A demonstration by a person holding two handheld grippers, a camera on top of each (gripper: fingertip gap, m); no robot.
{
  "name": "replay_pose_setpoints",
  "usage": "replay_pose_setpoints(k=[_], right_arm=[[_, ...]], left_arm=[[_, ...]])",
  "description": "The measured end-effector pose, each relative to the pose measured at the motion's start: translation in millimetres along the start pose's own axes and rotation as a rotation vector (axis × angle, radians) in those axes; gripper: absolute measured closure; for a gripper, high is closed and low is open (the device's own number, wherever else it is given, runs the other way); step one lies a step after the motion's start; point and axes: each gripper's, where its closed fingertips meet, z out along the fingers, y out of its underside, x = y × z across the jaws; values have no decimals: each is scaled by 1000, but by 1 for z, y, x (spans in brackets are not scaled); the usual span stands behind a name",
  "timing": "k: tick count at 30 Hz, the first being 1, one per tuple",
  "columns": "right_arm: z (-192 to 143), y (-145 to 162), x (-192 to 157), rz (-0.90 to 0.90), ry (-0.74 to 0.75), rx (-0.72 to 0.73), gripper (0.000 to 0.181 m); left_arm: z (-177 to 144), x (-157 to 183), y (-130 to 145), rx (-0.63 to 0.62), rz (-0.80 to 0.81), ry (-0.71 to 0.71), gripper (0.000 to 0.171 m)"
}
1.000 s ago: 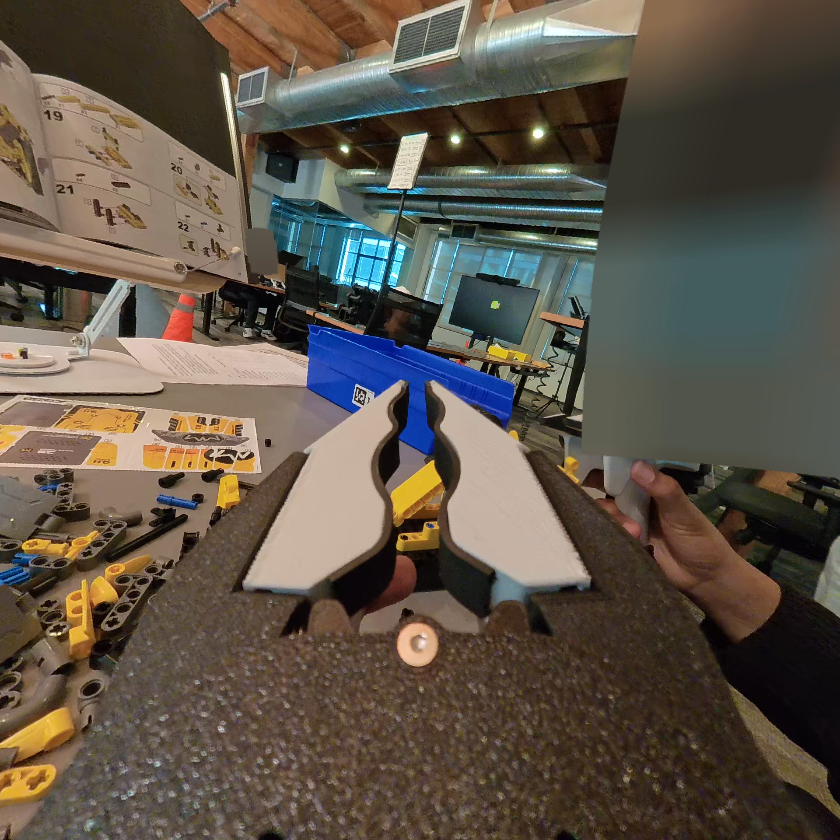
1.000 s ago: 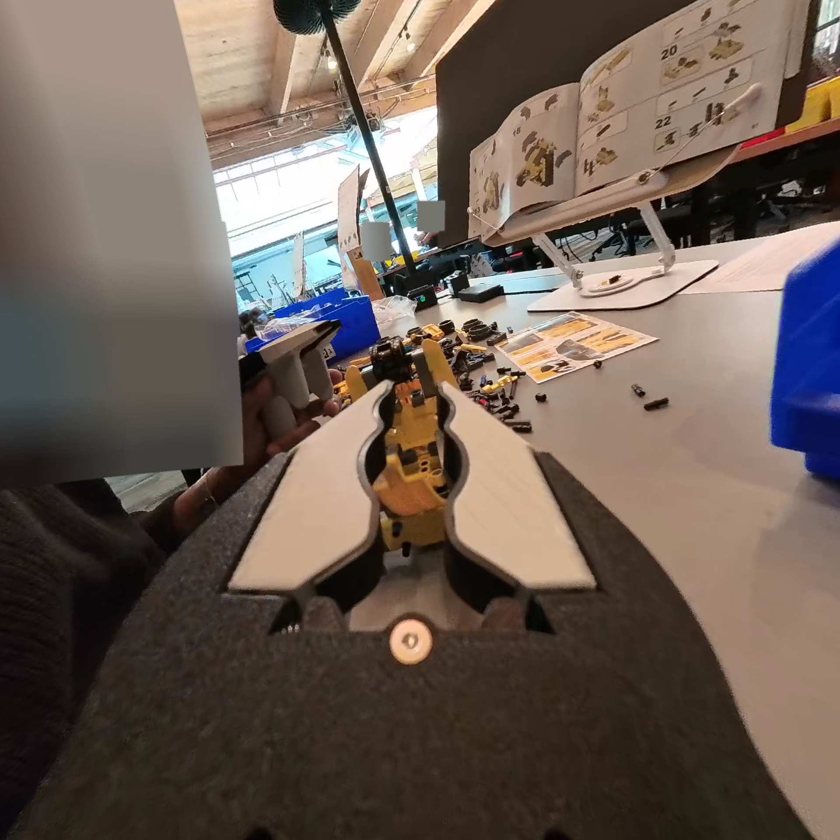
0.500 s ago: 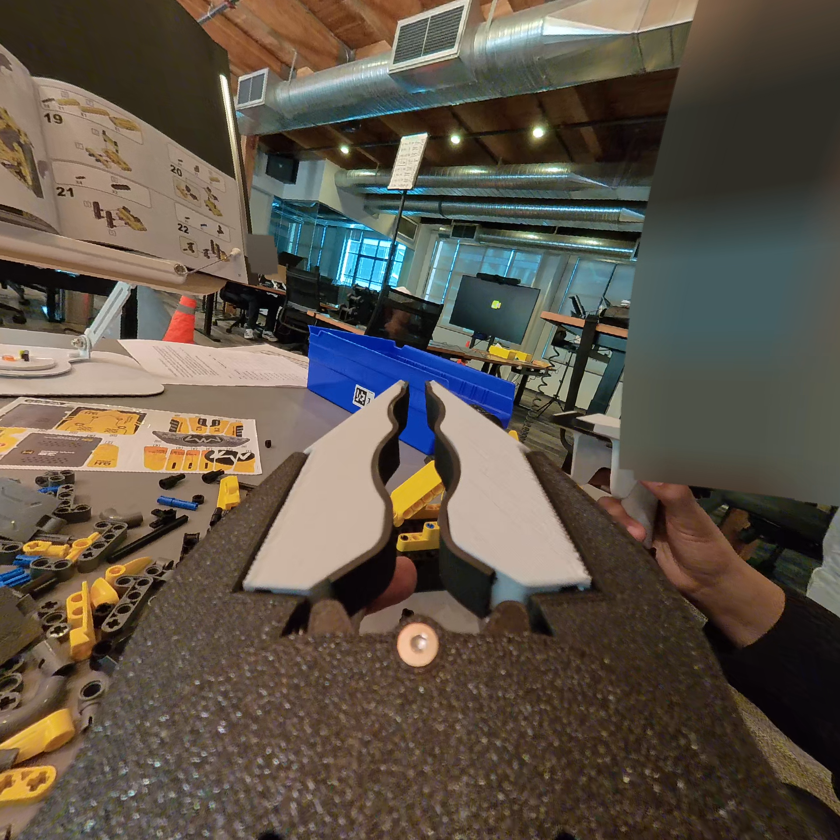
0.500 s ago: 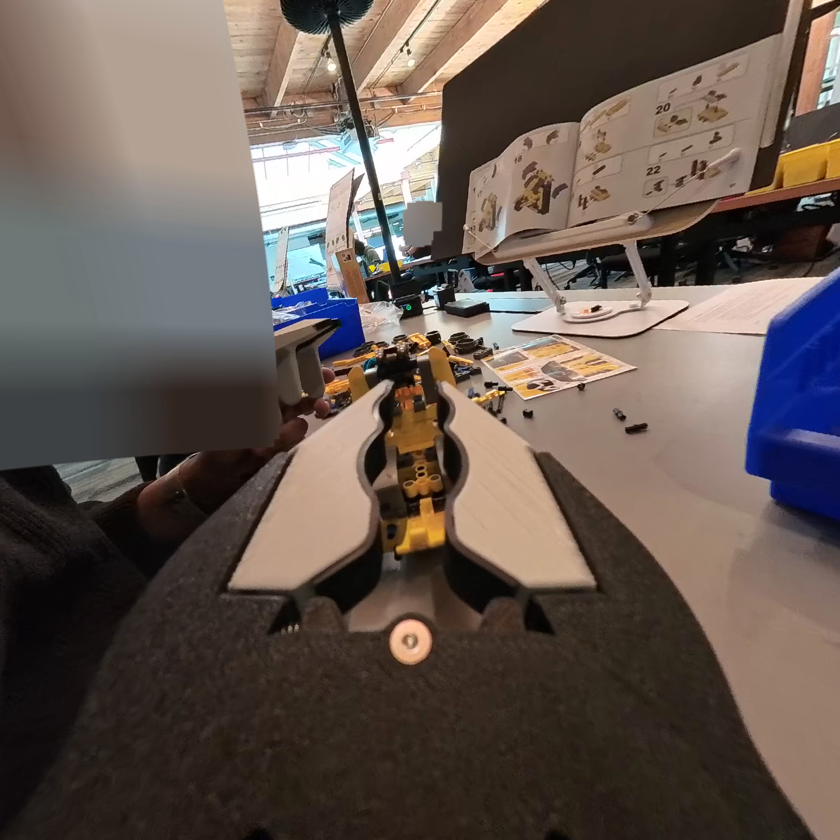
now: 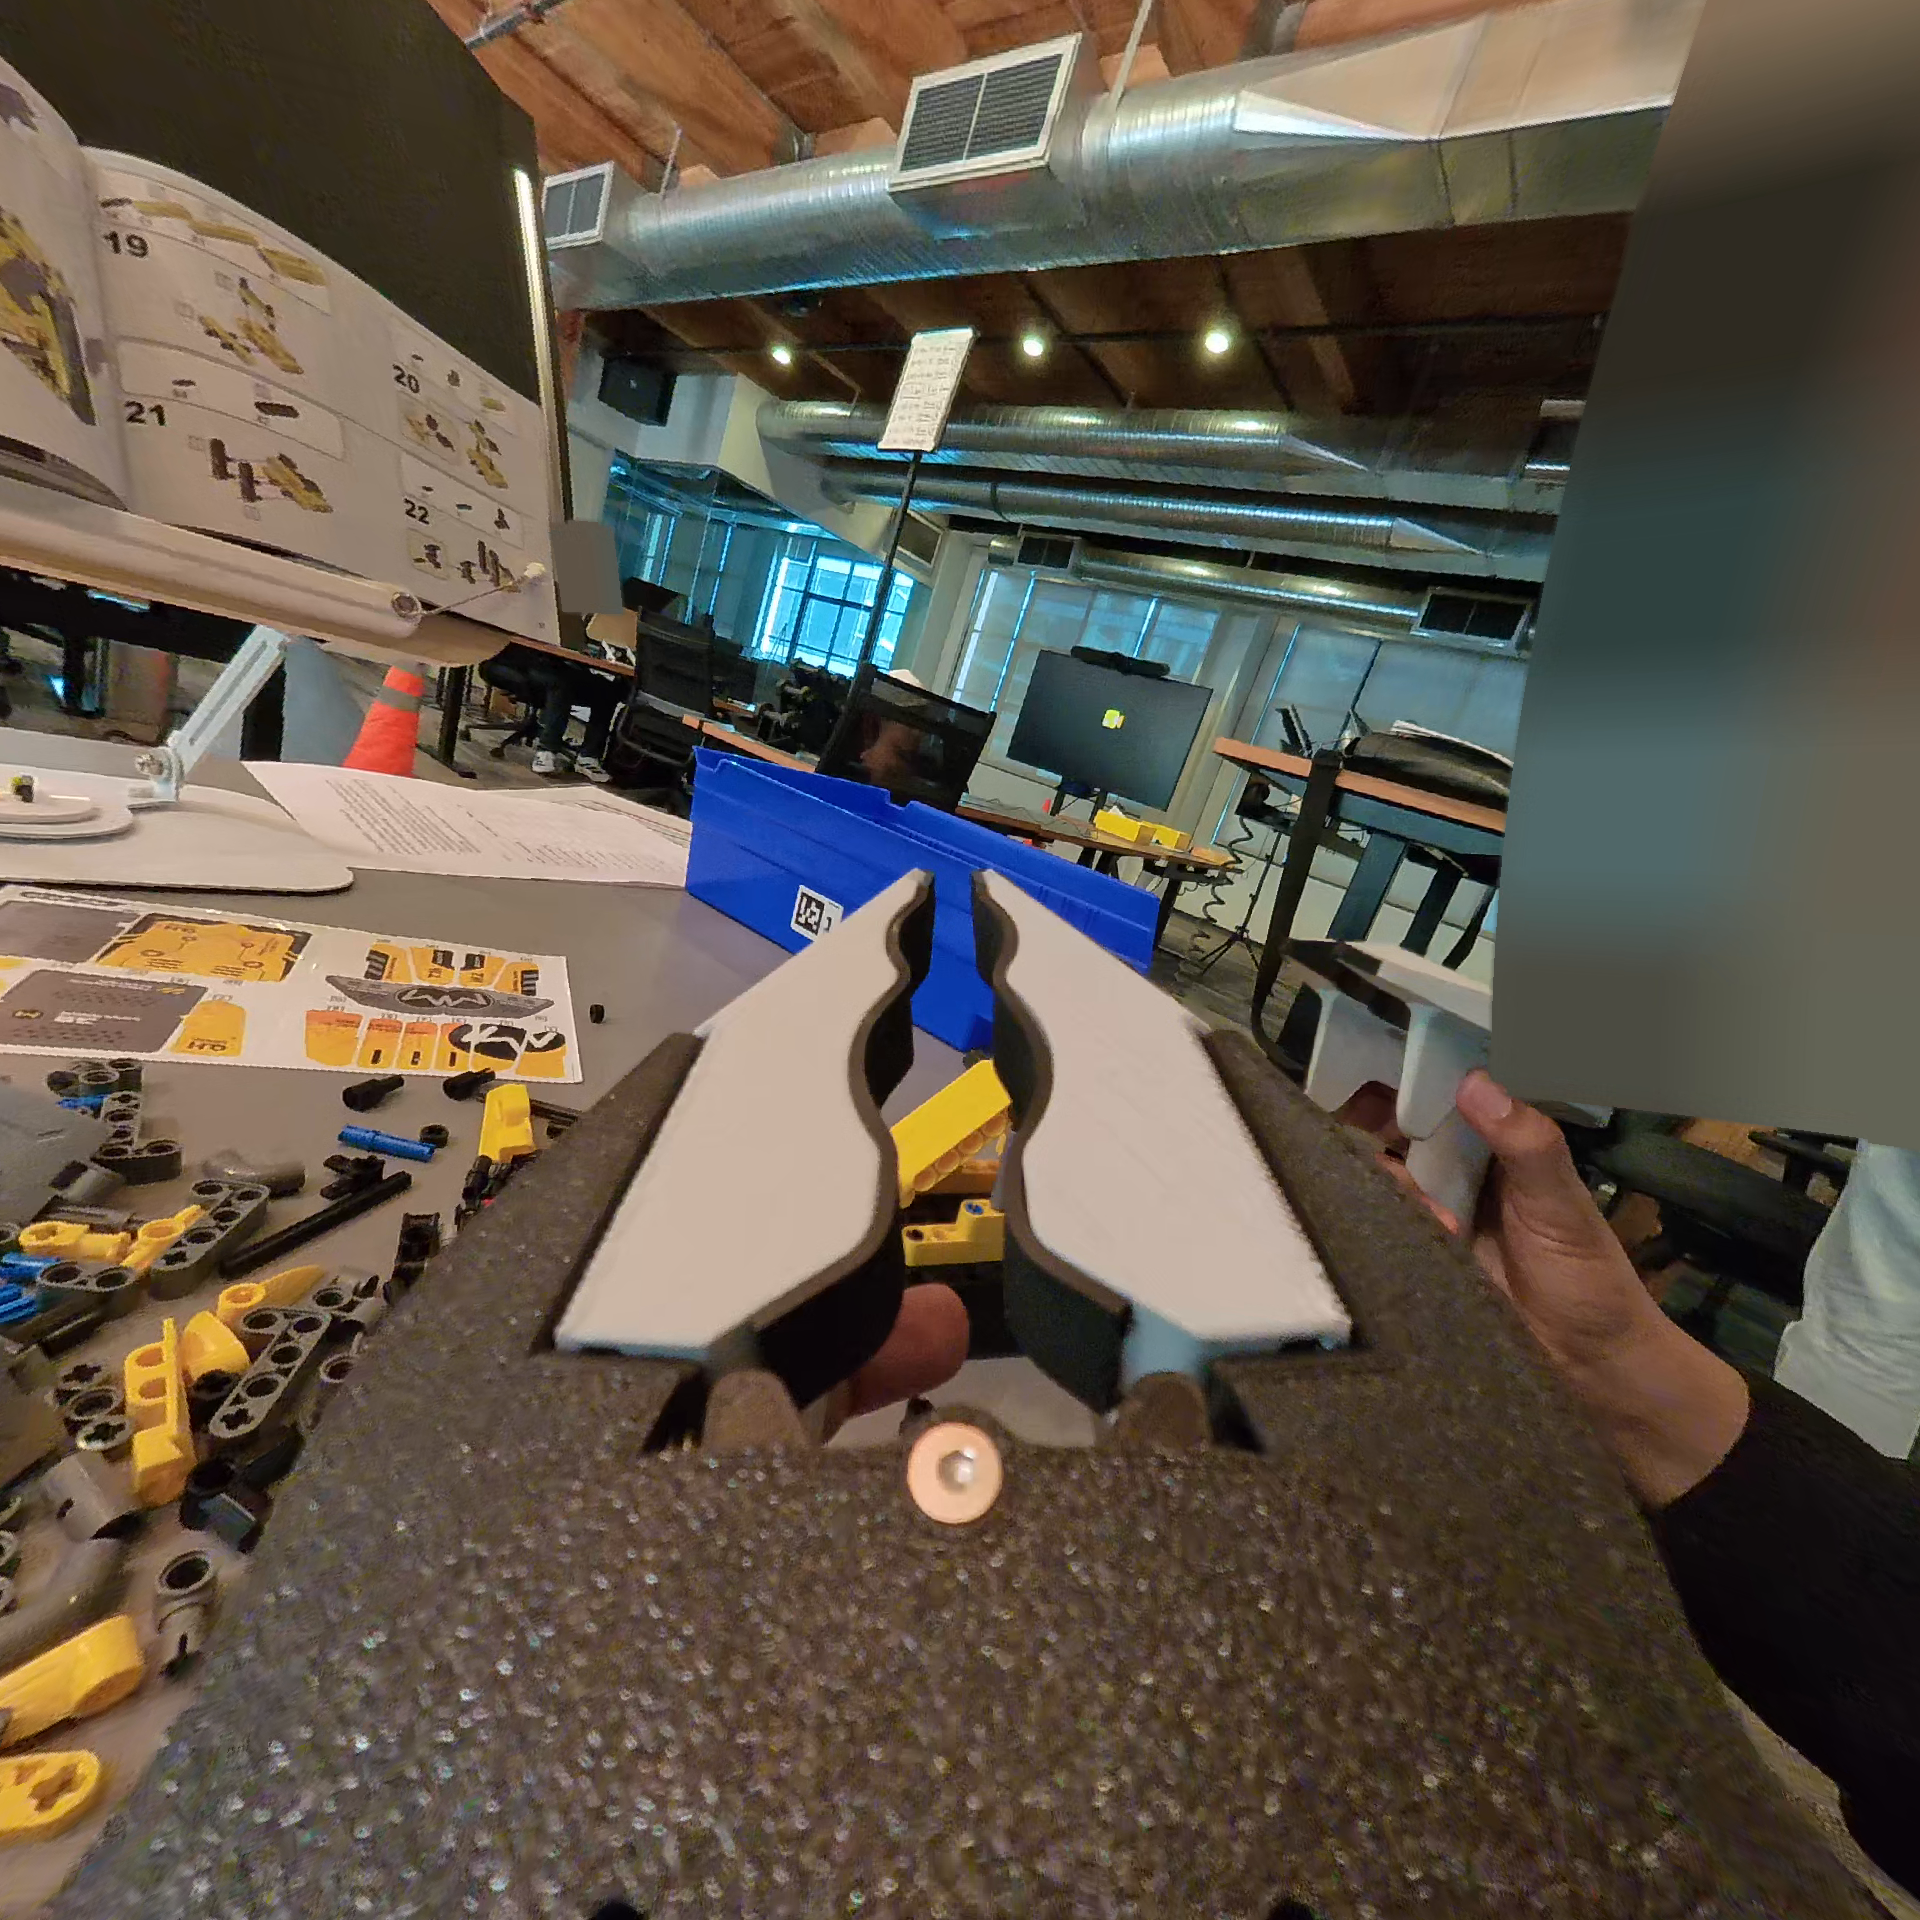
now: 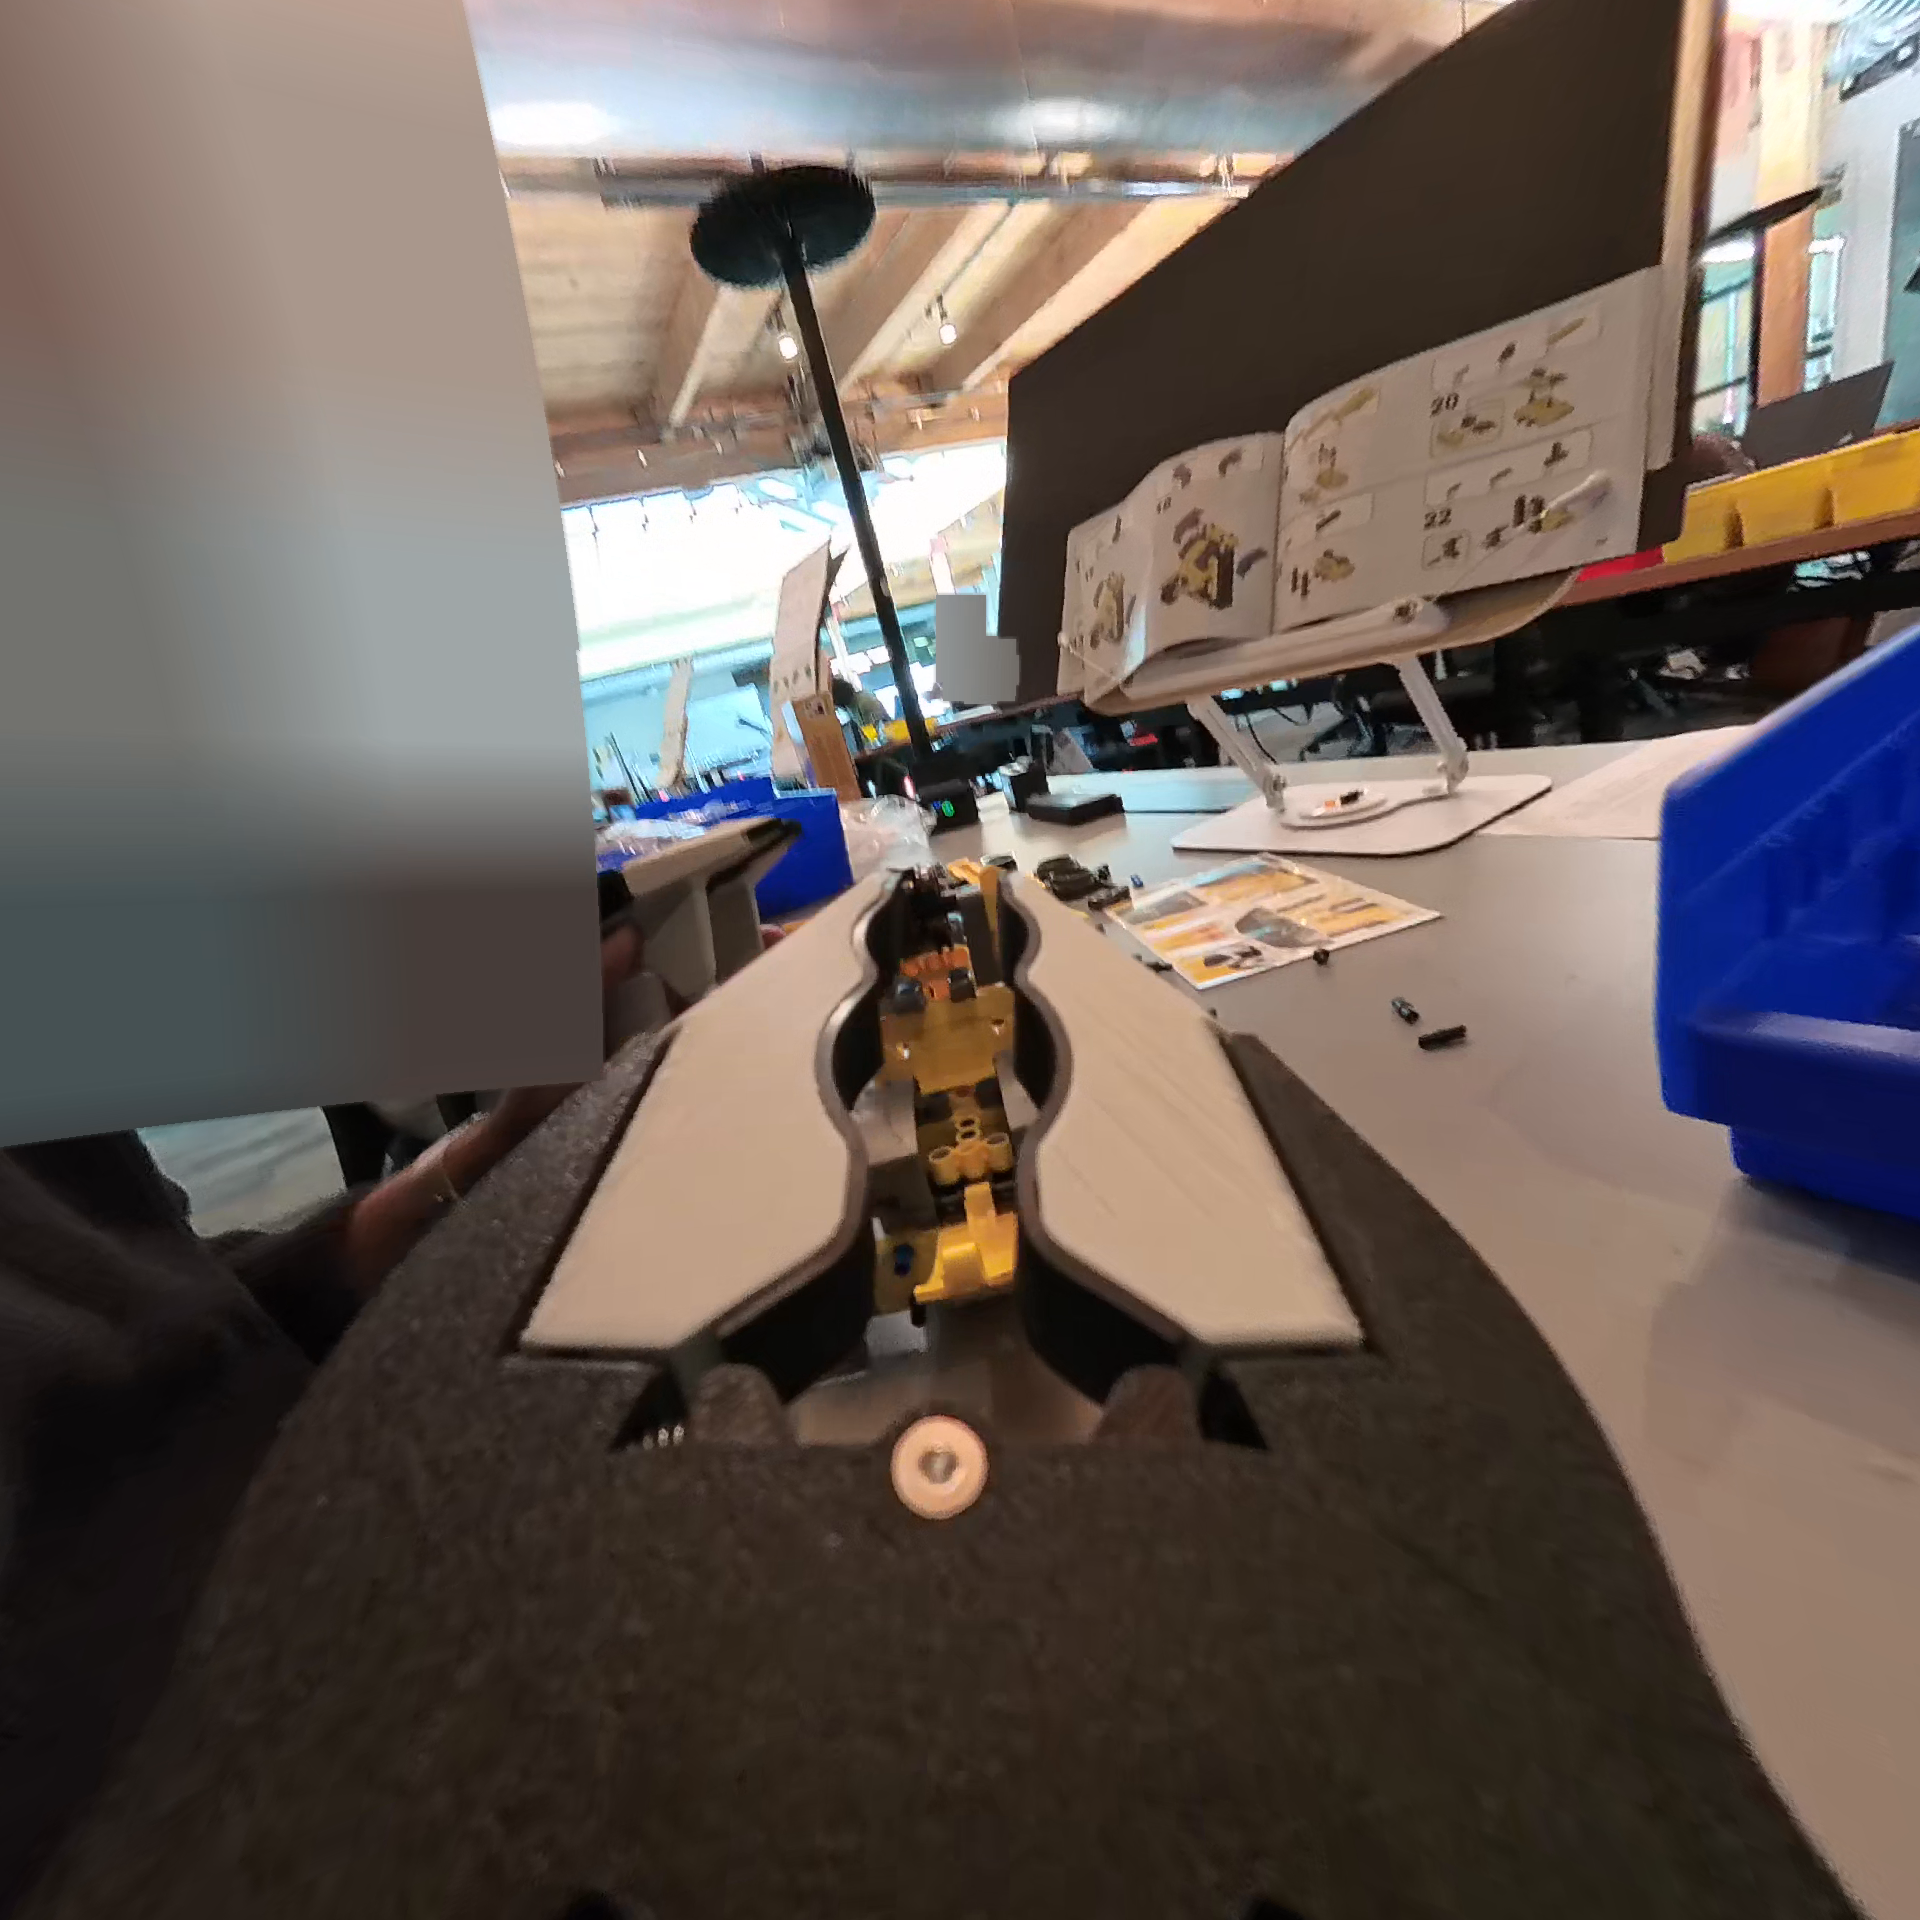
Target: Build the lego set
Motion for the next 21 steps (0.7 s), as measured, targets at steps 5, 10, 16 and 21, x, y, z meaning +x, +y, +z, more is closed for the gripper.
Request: replay_pose_setpoints(k=[5,10,16,21], right_arm=[[-5,-5,-1,39,-32,39,165],[-5,-5,-1,34,-30,40,165],[-5,-4,0,33,-24,30,164],[-3,-2,1,20,-8,19,164]], left_arm=[[1,0,1,-5,-3,1,166],[1,-1,1,-5,-14,4,165],[1,-1,1,-3,-19,8,165],[0,-1,0,0,-20,8,165]])
